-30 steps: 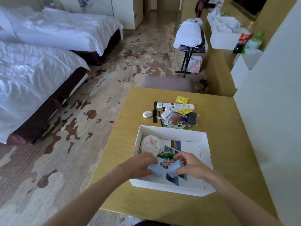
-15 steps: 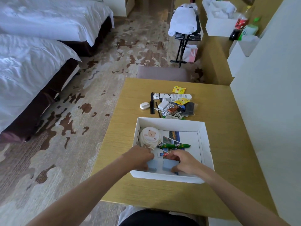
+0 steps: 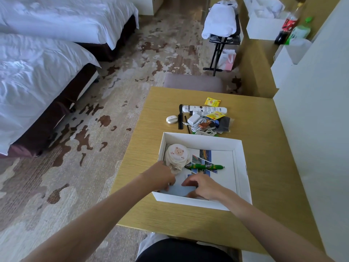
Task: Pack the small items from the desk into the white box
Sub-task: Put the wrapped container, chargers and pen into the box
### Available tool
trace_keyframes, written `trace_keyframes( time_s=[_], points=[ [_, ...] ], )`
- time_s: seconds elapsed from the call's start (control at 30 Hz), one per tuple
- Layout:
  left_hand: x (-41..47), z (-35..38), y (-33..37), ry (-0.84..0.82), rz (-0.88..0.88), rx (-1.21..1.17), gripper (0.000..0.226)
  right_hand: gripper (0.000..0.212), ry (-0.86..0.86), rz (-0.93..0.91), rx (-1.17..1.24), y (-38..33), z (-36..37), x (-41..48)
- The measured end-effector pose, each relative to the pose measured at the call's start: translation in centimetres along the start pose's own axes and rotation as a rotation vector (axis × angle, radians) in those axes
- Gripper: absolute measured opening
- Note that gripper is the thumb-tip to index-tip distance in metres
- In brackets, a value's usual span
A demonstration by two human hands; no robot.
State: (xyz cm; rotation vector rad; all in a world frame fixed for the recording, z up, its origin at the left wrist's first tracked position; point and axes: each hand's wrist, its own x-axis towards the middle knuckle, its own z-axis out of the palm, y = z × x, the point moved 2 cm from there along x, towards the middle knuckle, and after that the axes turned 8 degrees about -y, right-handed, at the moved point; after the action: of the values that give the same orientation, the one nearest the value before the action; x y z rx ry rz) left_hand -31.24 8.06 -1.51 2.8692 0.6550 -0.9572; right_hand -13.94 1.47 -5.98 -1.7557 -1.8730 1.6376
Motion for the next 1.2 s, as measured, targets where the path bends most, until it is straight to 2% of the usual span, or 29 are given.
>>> trace_keyframes(
  time_s=[0.07, 0.23, 0.37, 0.47, 0.57, 0.63, 0.73, 0.87, 0.93, 1.07, 1.2],
  points=[
    [-0.4, -0.2, 0.0, -0.009, 0.004, 0.027, 0.014, 0.043, -0.021, -0.008, 0.005, -0.2, 0.3, 0.2],
    [-0.8, -0.1, -0.3, -0.011, -0.006, 0.043, 0.025, 0.04, -0.058, -0.016, -0.006, -0.5, 0.3, 0.3],
    [-0.7, -0.5, -0.3, 0.051, 0.023, -0.023, 0.023, 0.041, -0.096, -0.001, -0.02, -1.0, 0.1, 0.4],
    [-1.2, -1.2, -1.1, 0.224, 0.012, -0.207, 0.026, 0.039, -0.084, -0.027, -0.044, -1.6, -0.4, 0.2],
    [-2.2, -2.1, -2.3, 0.523, -0.01, -0.411, 0.025, 0.028, 0.004, -0.087, -0.041, -2.2, -2.4, -0.6],
    [-2.2, -2.7, -3.2, 0.666, -0.086, -0.538, 0.025, 0.019, 0.082, -0.134, -0.02, -2.7, -4.5, -1.5],
    [-1.5, -3.7, -4.8, 0.754, -0.259, -0.727, 0.025, 0.013, 0.218, -0.211, 0.017, -3.5, -8.3, -2.6],
    [0.3, -4.9, -7.0, 0.743, -0.408, -1.0, 0.028, 0.022, 0.405, -0.23, 0.065, -3.3, -13.4, -2.1],
    [1.5, -5.7, -8.1, 0.73, -0.458, -1.081, 0.029, 0.016, 0.475, -0.217, 0.082, -2.9, -15.4, -1.1],
    [5.2, -6.4, -11.0, 0.663, -0.468, -1.132, 0.027, 0.016, 0.525, -0.124, 0.047, -2.4, -18.5, 2.5],
    [10.2, -5.6, -15.1, 0.489, -0.499, -1.094, 0.024, 0.019, 0.503, -0.018, -0.01, -2.2, -20.4, 7.7]
  ],
)
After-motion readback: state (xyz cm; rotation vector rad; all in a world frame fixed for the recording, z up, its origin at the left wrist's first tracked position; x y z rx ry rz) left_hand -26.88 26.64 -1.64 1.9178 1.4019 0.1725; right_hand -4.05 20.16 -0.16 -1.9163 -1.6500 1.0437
